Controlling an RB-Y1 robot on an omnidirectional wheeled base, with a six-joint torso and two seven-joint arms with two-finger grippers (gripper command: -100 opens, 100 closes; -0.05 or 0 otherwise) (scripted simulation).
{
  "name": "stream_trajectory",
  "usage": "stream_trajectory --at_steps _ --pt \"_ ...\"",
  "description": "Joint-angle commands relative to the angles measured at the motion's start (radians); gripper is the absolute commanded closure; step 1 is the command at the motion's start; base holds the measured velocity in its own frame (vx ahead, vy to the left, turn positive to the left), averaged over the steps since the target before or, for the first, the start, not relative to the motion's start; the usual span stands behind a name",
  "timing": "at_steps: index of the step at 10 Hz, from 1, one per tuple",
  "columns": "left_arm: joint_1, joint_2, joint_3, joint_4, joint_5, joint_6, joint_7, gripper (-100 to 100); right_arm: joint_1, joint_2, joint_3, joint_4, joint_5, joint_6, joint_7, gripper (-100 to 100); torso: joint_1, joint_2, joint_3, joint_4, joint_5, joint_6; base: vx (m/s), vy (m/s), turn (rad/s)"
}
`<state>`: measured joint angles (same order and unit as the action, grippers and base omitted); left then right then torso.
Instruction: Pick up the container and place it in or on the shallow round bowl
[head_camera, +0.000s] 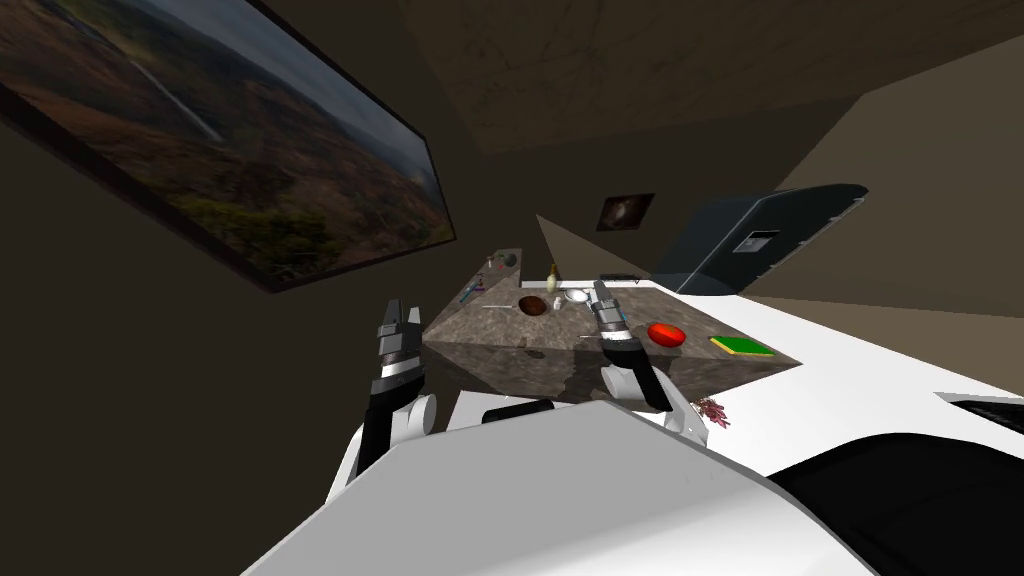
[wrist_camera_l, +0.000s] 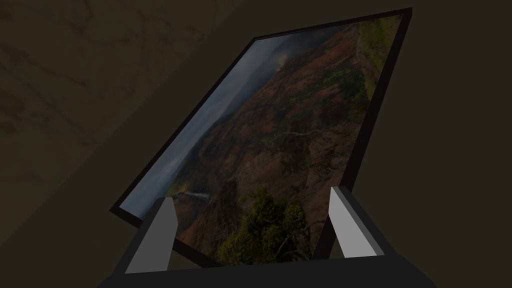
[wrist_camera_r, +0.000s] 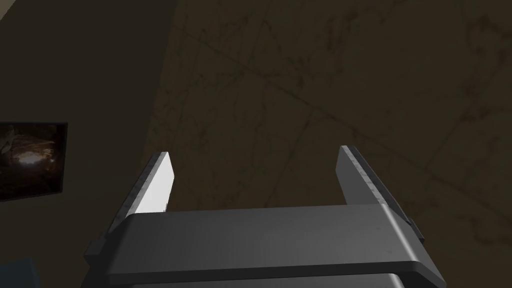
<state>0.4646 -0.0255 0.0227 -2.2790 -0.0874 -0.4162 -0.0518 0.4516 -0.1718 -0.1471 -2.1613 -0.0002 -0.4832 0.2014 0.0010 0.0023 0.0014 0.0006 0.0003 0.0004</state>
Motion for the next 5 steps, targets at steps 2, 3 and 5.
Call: stream_trajectory --at_steps 2,3,5 --pt "0.0 0.0 0.0 0.0 0.0 0.0 0.0 0 -0.019 -0.012 -0.029 0.034 -0.012 0.018 0.078 -100 0.0 0.0 0.0 0.0 0.0 -0.001 -0.04 0.025 0.133" --pt "0.0 0.0 0.0 0.0 0.0 0.0 0.0 0 -0.038 -0.023 -0.058 0.07 -0.024 0.031 0.106 -100 0.0 0.0 0.0 0.0 0.0 0.0 -0.037 0.042 0.249" --pt "0.0 0.0 0.0 0.0 0.0 0.0 0.0 0 -0.038 -0.023 -0.058 0.07 -0.024 0.031 0.145 -100 0.0 0.0 0.0 0.0 0.0 0.0 -0.021 0.023 0.035"
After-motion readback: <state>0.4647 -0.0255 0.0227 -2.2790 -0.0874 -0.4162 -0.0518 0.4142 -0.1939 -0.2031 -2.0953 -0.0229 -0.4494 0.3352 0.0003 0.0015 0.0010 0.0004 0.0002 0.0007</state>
